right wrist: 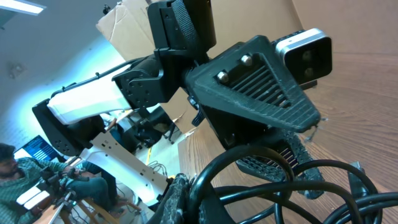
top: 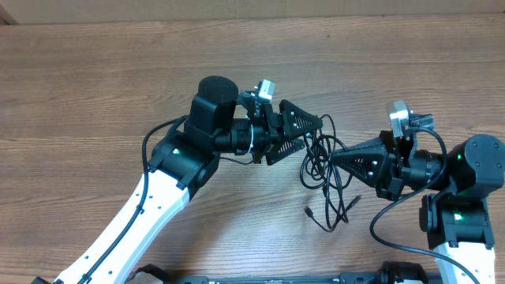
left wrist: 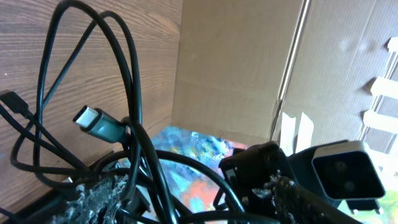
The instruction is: Untangle cables
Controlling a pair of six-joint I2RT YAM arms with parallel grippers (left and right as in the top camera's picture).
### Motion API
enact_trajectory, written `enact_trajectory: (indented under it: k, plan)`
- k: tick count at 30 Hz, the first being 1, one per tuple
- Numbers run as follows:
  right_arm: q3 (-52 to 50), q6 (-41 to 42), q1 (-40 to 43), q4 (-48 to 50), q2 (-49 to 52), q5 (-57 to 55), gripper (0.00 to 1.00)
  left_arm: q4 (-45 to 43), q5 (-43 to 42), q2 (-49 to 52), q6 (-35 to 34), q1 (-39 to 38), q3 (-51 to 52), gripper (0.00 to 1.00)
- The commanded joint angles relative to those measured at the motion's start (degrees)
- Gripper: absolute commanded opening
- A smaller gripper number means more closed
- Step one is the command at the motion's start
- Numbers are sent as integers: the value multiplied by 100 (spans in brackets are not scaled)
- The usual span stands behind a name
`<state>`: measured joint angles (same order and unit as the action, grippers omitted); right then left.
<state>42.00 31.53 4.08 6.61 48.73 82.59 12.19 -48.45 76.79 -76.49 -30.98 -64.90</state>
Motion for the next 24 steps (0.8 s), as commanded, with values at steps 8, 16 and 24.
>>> enact_trajectory:
  k: [8, 16, 24]
  plan:
    - [116, 22, 7, 59, -83, 114, 4, -24, 450, 72, -238, -173, -94, 54]
    - [116, 24, 7, 59, -83, 129, 4, -24, 678, 72, -240, -282, -94, 40]
    - [116, 22, 7, 57, -83, 157, 4, -24, 776, 72, -236, -345, -94, 4]
